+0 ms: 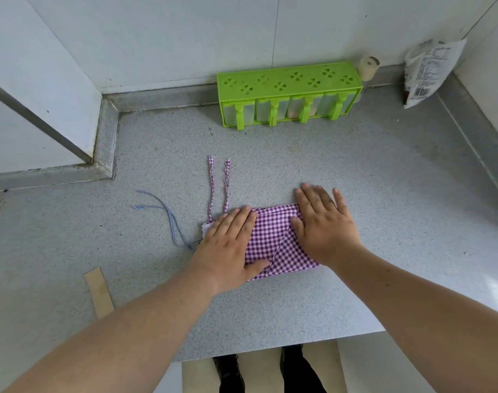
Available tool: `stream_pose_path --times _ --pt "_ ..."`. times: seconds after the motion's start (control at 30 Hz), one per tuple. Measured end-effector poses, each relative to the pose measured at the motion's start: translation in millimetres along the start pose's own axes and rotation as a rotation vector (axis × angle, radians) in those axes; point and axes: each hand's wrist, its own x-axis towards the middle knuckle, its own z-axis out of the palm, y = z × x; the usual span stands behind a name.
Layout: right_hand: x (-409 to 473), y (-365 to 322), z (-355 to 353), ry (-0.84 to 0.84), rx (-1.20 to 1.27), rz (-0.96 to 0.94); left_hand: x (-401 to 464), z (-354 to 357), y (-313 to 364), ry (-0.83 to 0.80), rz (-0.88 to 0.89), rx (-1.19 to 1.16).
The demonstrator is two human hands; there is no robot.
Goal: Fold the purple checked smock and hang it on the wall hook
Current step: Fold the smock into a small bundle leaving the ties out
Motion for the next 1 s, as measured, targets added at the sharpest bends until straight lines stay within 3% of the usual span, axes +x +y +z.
stream_pose_path --times 0.17,0.23,0.33,0.63,0.77,0.93,1.0 --pt "-1.1 -16.7 -18.0 0.044 -0.003 0.037 0.0 -2.6 2.4 0.010 -0.005 0.008" --pt "-7.3 -38.6 -24.8 0.100 0.066 -0.096 1.8 -1.2 2.4 0.014 -0.010 0.003" --pt "-13.3 -59.4 -7.9 0.043 0.123 -0.247 3.2 2.5 2.5 0.011 -0.018 -0.029" --pt "-2.8 -40.9 16.0 0.104 0.258 -0.087 -5.4 2.4 -1.9 0.084 -0.063 -0.069" --pt "-3.1 -29.4 14.6 0.121 0.372 -0.129 -14.5 -0.6 -3.1 0.105 -0.100 -0.117" --pt "-5.9 -24.5 11.1 0.140 0.425 -0.180 -15.3 -16.3 -0.2 0.024 0.218 0.032" --pt "-4.9 -26.6 13.7 0.129 0.361 -0.166 -12.0 -16.8 -1.8 -0.010 0.210 0.027"
